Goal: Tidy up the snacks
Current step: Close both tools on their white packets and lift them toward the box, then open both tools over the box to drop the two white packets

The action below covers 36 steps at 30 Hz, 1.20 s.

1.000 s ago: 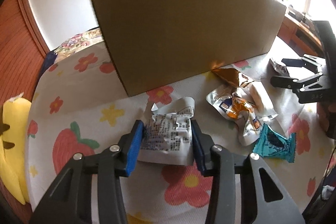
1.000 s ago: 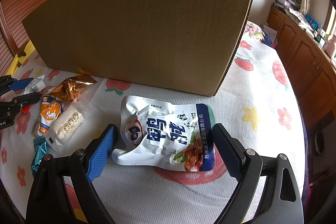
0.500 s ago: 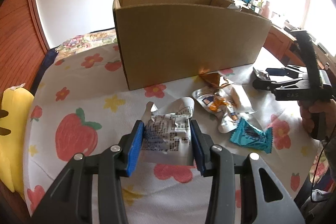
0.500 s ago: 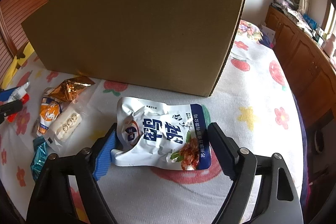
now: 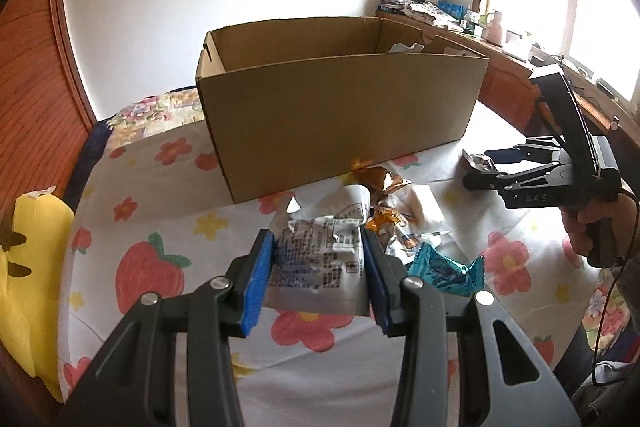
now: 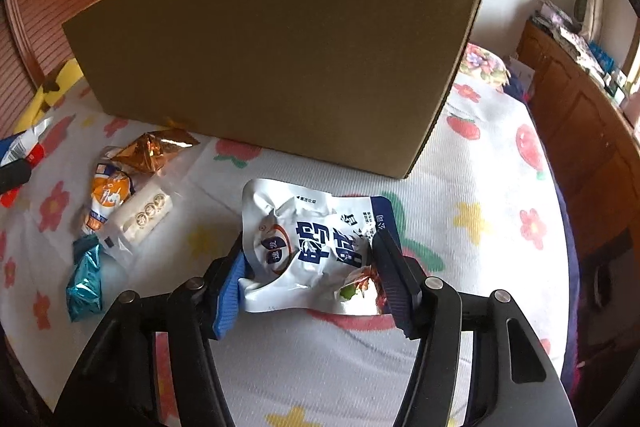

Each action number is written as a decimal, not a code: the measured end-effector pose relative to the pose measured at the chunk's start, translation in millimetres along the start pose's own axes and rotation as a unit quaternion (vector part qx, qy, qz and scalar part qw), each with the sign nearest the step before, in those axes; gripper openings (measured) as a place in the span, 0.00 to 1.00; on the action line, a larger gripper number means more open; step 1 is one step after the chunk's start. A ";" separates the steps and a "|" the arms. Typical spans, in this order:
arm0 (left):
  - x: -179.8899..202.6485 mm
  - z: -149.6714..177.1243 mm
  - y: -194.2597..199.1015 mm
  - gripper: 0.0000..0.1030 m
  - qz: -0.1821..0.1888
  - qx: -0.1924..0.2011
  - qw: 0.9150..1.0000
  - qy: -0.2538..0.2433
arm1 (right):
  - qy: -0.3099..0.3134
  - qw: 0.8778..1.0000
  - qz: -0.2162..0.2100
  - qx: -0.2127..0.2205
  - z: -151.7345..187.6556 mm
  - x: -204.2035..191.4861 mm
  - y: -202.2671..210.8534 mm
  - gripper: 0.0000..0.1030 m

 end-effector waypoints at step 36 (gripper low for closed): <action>-0.2 -142.4 15.0 0.42 -0.003 0.109 0.994 -0.016 | 0.074 0.985 -0.033 0.150 -117.1 -31.3 114.8 0.57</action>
Point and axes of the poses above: each gripper's, at about its wrist camera, not at the fingertips, and y roughly against the way its jaws point, x to its right, z to its underside, the point moved 10 cm from there along -y, roughly the way its jaws point, and after that the axes turned 1 degree about -z, right-handed, at the moved point
